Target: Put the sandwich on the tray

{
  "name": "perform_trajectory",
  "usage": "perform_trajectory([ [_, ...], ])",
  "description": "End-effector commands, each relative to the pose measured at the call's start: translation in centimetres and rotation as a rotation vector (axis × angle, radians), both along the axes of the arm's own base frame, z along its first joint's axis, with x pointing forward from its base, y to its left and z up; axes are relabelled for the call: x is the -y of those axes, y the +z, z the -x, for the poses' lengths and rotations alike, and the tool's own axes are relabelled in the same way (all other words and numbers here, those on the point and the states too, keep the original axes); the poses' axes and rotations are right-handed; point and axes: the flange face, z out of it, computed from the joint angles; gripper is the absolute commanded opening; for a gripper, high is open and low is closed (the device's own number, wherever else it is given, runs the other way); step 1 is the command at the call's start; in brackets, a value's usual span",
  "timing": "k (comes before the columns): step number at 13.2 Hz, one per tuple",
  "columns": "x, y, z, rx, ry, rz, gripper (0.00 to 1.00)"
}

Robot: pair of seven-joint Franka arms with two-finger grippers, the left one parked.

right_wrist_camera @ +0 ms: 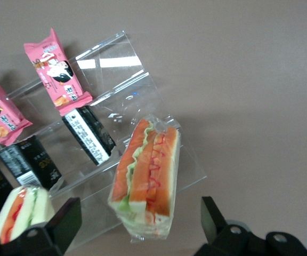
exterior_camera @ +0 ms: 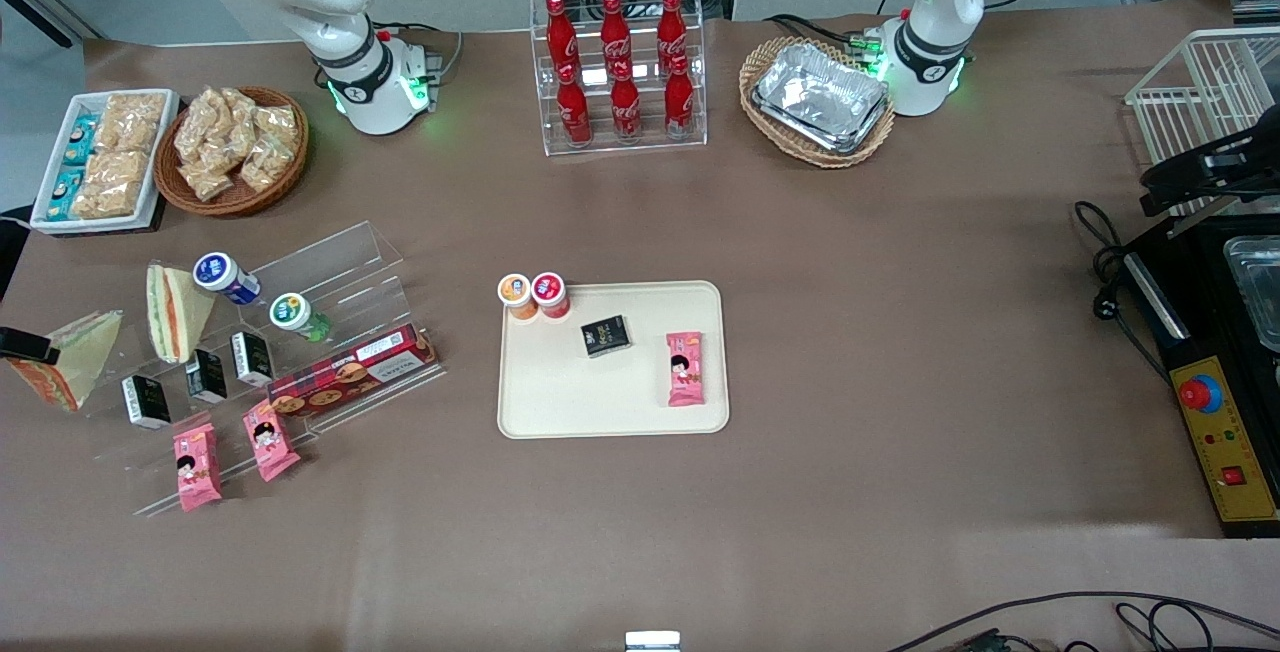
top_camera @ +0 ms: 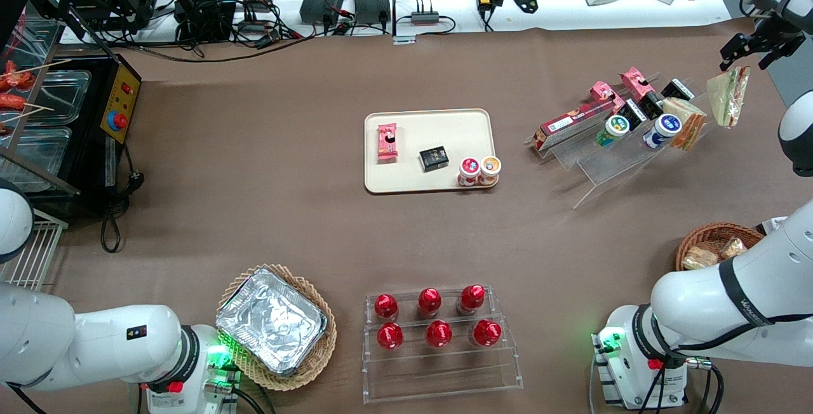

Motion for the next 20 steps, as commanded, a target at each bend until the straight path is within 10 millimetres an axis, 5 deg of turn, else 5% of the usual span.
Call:
perform_trajectory([
  [1,-0.2,-2.5,0.7,0.009,0.022,0.012,1.0],
  [5,-0.2,-4.4,1.1,0.021,0.025,0.018,0.94],
  [11,0.0,-4.1,1.0,0.017,0.067,0.017,0.38],
  [12,0.1,-3.7,1.0,0.022,0.075,0.021,0.37],
  [17,-0.9,2.4,-0.5,-0.009,0.096,-0.003,0.37],
  [20,-6.9,6.7,-3.1,-0.029,0.186,-0.014,0.37],
])
